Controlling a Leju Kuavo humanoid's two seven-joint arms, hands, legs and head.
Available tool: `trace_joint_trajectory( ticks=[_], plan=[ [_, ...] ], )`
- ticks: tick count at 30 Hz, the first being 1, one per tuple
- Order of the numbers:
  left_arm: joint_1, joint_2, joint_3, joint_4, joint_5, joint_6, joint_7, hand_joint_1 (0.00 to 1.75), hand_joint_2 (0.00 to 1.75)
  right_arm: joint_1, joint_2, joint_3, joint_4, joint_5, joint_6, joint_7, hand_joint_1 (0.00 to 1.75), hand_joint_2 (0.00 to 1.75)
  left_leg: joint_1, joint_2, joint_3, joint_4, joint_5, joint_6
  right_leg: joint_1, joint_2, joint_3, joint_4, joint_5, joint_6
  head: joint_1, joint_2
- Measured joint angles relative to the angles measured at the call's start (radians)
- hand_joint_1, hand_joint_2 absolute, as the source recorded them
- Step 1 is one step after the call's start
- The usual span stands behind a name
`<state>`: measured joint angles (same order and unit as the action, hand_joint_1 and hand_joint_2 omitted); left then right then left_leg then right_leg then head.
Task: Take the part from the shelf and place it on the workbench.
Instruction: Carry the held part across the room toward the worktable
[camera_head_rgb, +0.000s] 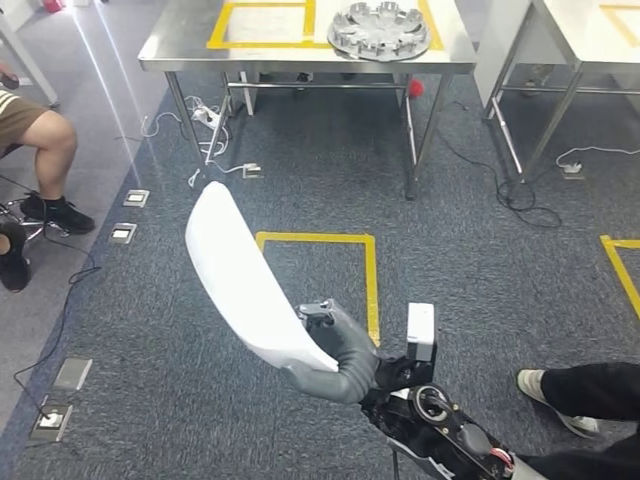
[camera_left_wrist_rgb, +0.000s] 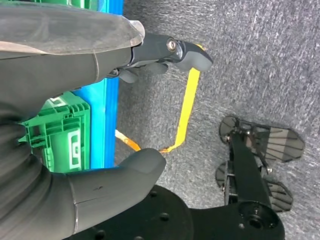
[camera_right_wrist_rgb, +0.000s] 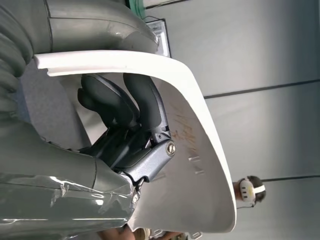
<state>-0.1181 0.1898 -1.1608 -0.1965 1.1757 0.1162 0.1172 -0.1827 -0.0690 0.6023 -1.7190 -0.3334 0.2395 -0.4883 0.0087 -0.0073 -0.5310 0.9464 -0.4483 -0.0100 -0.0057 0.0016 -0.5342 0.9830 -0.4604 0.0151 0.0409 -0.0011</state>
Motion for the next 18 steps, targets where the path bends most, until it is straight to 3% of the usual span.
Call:
trace_joint_trajectory(
  ticks=[2,4,5,7,8,9,10,11,13,15,18],
  plan=[
    [0.000,-0.001,0.000,0.000,0.000,0.000,0.000,0.00,1.75,0.000,0.000,0.000,0.000,0.000,0.000,0.000,1.75,1.75,-0.001,0.001,-0.004,0.001,0.000,-0.009,0.000,0.002,0.008,-0.012,-0.004,-0.009,-0.002,0.000],
    [-0.001,0.000,0.000,0.000,-0.001,0.000,-0.001,0.00,1.75,0.000,0.000,-0.001,-0.001,0.000,0.000,-0.001,1.75,1.75,0.000,0.002,-0.014,0.028,-0.019,-0.020,-0.004,0.001,0.013,-0.019,-0.001,-0.017,-0.007,0.000],
    [-0.002,0.000,0.000,0.000,-0.002,0.000,-0.001,0.00,1.75,0.000,0.000,-0.001,-0.001,0.000,0.000,-0.001,1.75,1.75,0.001,0.002,-0.035,0.071,-0.042,-0.025,-0.007,0.000,0.016,-0.023,0.000,-0.020,-0.013,0.000],
    [-0.003,-0.001,0.000,0.000,-0.002,0.000,-0.002,0.00,1.75,0.000,0.000,-0.001,0.000,0.000,0.000,-0.002,1.75,1.75,0.003,0.002,-0.109,0.208,-0.098,-0.032,-0.007,-0.004,0.016,-0.024,-0.002,-0.025,-0.027,0.000],
    [-0.001,-0.001,0.000,0.000,-0.002,0.000,-0.002,0.00,1.75,0.001,0.000,-0.001,0.000,0.000,0.000,-0.002,1.75,1.75,0.004,0.003,-0.145,0.269,-0.115,-0.034,-0.007,-0.005,0.017,-0.024,-0.003,-0.027,-0.033,0.000],
    [0.000,-0.001,0.000,0.000,-0.002,0.000,-0.002,0.00,1.75,0.002,0.000,-0.001,0.000,0.000,0.000,-0.002,1.75,1.75,0.005,0.003,-0.167,0.299,-0.113,-0.036,-0.006,-0.005,0.018,-0.024,-0.005,-0.028,-0.037,0.000],
    [0.001,-0.001,0.000,0.000,-0.003,0.000,-0.002,0.00,1.75,0.002,0.000,-0.001,0.000,0.000,0.000,-0.002,1.75,1.75,0.006,0.003,-0.168,0.287,-0.091,-0.036,-0.006,-0.004,0.020,-0.024,-0.007,-0.028,-0.041,0.000],
    [0.002,-0.001,0.000,0.000,-0.003,0.000,-0.002,0.00,1.75,0.002,0.000,-0.001,0.000,0.000,-0.001,-0.002,1.75,1.75,0.007,0.003,-0.150,0.236,-0.054,-0.035,-0.006,-0.004,0.023,-0.024,-0.009,-0.027,-0.044,0.000],
    [0.000,0.000,0.000,0.000,-0.003,0.000,-0.002,0.00,1.75,0.001,0.000,-0.002,0.000,0.000,-0.001,-0.002,1.75,1.75,0.007,0.005,-0.086,0.091,0.016,-0.030,-0.004,-0.002,0.029,-0.023,-0.016,-0.021,-0.051,0.000],
    [-0.002,0.001,0.000,0.000,-0.003,0.000,-0.003,0.00,1.75,0.000,0.000,-0.002,0.000,0.000,-0.001,-0.002,1.75,1.75,0.004,0.006,-0.051,0.014,0.034,-0.021,0.000,-0.002,0.031,-0.023,-0.021,-0.013,-0.052,0.000],
    [-0.002,0.000,0.000,0.000,-0.003,0.000,-0.003,0.00,1.75,-0.002,0.000,-0.002,0.000,0.000,-0.001,-0.003,1.75,1.75,0.002,0.004,-0.044,0.004,0.030,-0.004,-0.002,-0.002,0.033,-0.022,-0.030,0.002,-0.046,0.000]
  ],
)
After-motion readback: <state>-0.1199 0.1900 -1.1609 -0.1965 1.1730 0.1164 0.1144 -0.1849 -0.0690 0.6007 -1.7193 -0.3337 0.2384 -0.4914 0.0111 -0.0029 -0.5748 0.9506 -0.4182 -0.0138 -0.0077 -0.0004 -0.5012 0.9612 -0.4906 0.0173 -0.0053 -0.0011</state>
